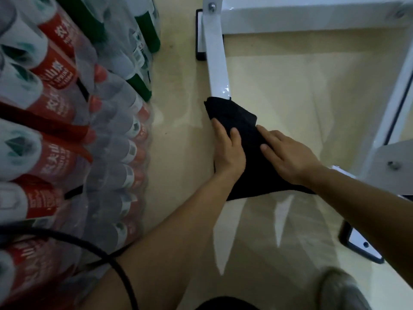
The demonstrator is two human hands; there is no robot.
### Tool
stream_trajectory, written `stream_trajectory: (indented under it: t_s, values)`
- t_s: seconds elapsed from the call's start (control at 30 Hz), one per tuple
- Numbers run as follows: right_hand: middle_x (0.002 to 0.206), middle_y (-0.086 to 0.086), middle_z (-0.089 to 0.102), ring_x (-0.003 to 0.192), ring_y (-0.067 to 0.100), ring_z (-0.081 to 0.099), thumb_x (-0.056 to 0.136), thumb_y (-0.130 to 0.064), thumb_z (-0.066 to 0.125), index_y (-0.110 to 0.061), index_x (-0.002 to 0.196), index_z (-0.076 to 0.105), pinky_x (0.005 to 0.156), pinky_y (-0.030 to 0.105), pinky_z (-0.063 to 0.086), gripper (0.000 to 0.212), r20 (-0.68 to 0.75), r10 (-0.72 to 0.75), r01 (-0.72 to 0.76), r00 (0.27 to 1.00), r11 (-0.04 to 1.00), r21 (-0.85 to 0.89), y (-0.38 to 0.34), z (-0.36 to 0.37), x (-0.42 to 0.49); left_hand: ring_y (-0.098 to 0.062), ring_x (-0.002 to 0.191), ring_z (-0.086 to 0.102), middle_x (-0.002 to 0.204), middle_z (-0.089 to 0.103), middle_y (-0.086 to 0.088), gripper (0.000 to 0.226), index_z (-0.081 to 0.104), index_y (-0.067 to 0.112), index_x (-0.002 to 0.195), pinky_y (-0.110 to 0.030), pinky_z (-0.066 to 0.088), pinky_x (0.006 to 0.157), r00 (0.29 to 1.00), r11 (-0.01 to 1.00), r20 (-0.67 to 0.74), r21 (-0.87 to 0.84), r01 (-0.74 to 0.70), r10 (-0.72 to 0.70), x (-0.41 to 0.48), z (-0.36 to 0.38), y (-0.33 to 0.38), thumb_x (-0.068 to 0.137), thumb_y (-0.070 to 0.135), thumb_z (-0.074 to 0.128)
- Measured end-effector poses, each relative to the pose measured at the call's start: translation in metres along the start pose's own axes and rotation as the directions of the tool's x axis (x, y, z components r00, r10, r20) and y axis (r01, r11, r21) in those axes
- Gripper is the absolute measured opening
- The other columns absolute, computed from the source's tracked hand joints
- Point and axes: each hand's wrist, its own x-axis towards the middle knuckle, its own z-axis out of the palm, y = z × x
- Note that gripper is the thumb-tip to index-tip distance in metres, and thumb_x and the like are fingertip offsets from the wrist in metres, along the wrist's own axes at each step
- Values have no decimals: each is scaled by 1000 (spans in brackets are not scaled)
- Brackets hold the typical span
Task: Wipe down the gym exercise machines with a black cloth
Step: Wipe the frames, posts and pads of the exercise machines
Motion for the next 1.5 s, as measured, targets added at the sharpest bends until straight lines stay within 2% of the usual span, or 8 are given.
stream_trajectory:
  t_s: [0.17,0.47,0.83,0.9,0.97,1.03,1.27,1.5]
  values:
    - [142,9,56,127,33,52,107,-38,27,-25,151,35,100,40,43,47,65,72,-79,995,989,123,-29,-1,45,-16,152,16,167,12,-3,58,5,14,159,-18,8,116,986,995,-162,-91,33,-48,36,12,13,109,32,27]
    - [115,3,69,100,32,63,105,-43,22,-29,138,44,73,37,40,42,-117,-10,-1,993,996,-94,-11,13,30,-20,146,31,162,27,-6,54,16,15,158,-15,19,104,939,980,-338,-197,-15,-53,22,41,2,109,34,27]
    - [95,8,71,91,32,63,106,-40,29,-18,107,63,75,39,46,40,-56,57,-53,997,996,76,65,-7,-48,-14,152,13,167,-1,-4,74,-3,12,158,-2,5,109,890,907,-417,-420,-8,-185,-72,158,-6,104,50,29]
    - [95,5,70,90,30,63,105,-47,26,-24,101,62,80,42,48,43,-6,99,-98,995,990,98,63,-6,-43,-20,153,11,166,1,-12,87,-4,10,157,-9,4,117,901,935,-414,-354,-31,-127,-76,163,-11,96,69,16]
    - [95,4,68,89,31,62,102,-54,21,-26,92,56,80,44,48,45,30,110,-112,993,992,52,54,-5,-28,-28,153,12,165,6,-18,77,-3,9,157,-29,10,125,896,938,-436,-339,-78,-83,-64,155,-14,103,55,27]
    - [94,7,67,88,33,61,102,-55,18,-28,84,48,77,43,47,44,22,66,-66,998,998,-18,48,-2,-10,-25,153,12,165,7,-15,70,1,6,157,-25,11,122,878,922,-463,-381,-73,-122,-41,136,-15,106,33,39]
    - [81,3,62,76,28,58,104,-49,20,-27,69,43,68,39,42,47,-24,-93,92,995,995,-32,31,2,33,-17,149,25,165,19,-4,65,10,17,159,-33,21,122,831,869,-551,-446,-216,-76,-17,112,-14,103,35,38]
    - [92,6,69,84,32,65,104,-48,16,-30,122,51,69,38,45,44,-70,-120,109,990,984,-143,56,1,-13,-17,150,22,167,11,0,81,4,25,160,-40,21,123,862,836,-451,-545,-59,-233,-51,137,-7,91,62,28]
